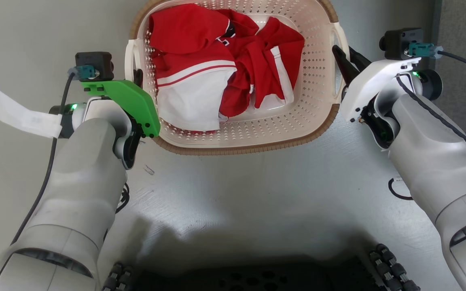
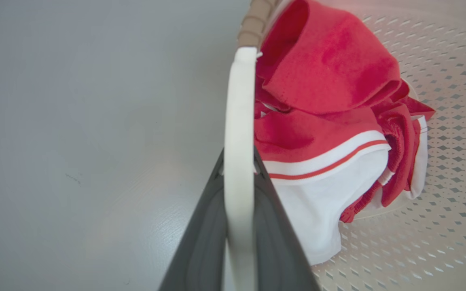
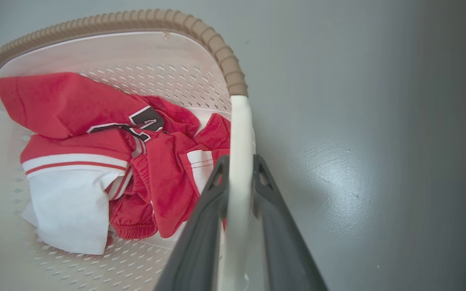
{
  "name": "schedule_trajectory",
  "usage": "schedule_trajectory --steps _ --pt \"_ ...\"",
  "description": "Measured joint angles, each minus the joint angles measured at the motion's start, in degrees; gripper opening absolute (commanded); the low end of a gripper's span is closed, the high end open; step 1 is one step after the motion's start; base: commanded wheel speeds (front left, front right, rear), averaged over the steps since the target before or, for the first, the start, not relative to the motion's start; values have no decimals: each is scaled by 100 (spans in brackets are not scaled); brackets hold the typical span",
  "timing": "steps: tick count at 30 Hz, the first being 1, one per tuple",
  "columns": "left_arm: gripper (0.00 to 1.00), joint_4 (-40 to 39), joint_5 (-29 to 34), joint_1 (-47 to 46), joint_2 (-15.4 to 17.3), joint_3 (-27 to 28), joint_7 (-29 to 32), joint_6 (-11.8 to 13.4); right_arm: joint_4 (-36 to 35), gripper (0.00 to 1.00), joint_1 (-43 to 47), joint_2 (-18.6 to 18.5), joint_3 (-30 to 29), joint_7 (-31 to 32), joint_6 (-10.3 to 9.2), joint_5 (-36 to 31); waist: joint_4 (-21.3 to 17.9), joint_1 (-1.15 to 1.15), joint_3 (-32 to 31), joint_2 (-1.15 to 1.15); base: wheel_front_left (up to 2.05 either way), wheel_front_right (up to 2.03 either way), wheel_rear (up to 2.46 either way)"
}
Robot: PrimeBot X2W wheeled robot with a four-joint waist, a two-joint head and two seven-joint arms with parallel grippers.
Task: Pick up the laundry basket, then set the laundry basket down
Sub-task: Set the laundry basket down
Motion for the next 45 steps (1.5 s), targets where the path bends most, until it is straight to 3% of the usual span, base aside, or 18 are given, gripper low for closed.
schedule_trajectory --steps 5,6,7,11,26,40,45 --pt "0 21 -71 -10 3 2 18 -124 31 0 -19 7 65 -2 -1 5 5 0 -15 0 0 0 0" --pt "40 14 -153 -10 20 0 100 -214 30 24 -29 11 107 1 -3 4 5 0 -19 0 0 0 0" --pt "96 4 -220 -9 38 -4 181 -308 3 100 -41 11 198 9 -3 -13 5 0 -22 0 0 0 0" --pt "100 -19 -288 -8 197 -49 189 -344 -189 100 -42 71 415 -2 -10 -14 9 0 -32 0 0 0 0" --pt "100 -63 -360 66 193 -220 -42 -397 -210 100 121 -44 511 -177 -10 122 24 -1 -417 0 0 0 0" --pt "100 -88 -364 539 196 -519 -535 -392 -132 100 558 -140 521 -336 -10 338 27 0 -1426 0 0 0 0" --pt "100 -64 -266 623 198 -581 -712 -243 -97 100 684 -182 413 -387 -10 404 29 -1 -1822 0 0 0 0"
